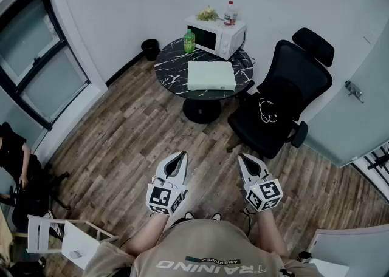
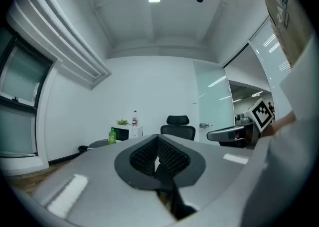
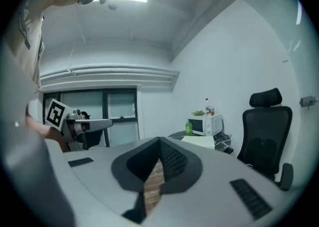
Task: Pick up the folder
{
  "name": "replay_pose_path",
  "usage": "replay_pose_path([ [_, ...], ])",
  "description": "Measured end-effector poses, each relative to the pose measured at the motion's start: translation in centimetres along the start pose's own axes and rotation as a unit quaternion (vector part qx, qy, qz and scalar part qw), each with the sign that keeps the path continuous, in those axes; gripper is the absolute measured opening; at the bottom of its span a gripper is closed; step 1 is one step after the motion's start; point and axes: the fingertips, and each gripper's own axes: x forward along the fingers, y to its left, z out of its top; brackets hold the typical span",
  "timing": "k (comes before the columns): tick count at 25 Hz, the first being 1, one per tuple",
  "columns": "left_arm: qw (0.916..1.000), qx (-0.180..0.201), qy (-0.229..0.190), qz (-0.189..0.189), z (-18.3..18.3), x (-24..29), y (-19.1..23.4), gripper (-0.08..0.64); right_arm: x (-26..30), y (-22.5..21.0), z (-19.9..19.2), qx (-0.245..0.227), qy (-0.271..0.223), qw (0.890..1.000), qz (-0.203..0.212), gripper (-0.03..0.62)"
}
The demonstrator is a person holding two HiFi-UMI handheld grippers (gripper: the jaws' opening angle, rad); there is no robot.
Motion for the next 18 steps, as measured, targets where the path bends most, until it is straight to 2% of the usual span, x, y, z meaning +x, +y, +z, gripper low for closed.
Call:
replay_pose_path([
  [7, 0.9999, -0.009, -0.002, -0.010, 1.2, 3.8, 0.4, 0.006, 1.4, -4.1, 1.7, -0.011, -0.001, 1.000, -0.021, 0.009],
  [13, 0.9997, -0.016, 0.011, -0.015, 1.3, 5.1, 1.9, 0.006, 4.2, -3.5, 2.7, -0.024, 0.008, 1.000, -0.007, 0.009],
  [18, 0.9984, -0.032, 0.036, -0.031, -0.9, 5.0, 3.3, 0.006, 5.9, -2.2, 0.2, -0.019, 0.033, 0.999, -0.001, 0.009],
])
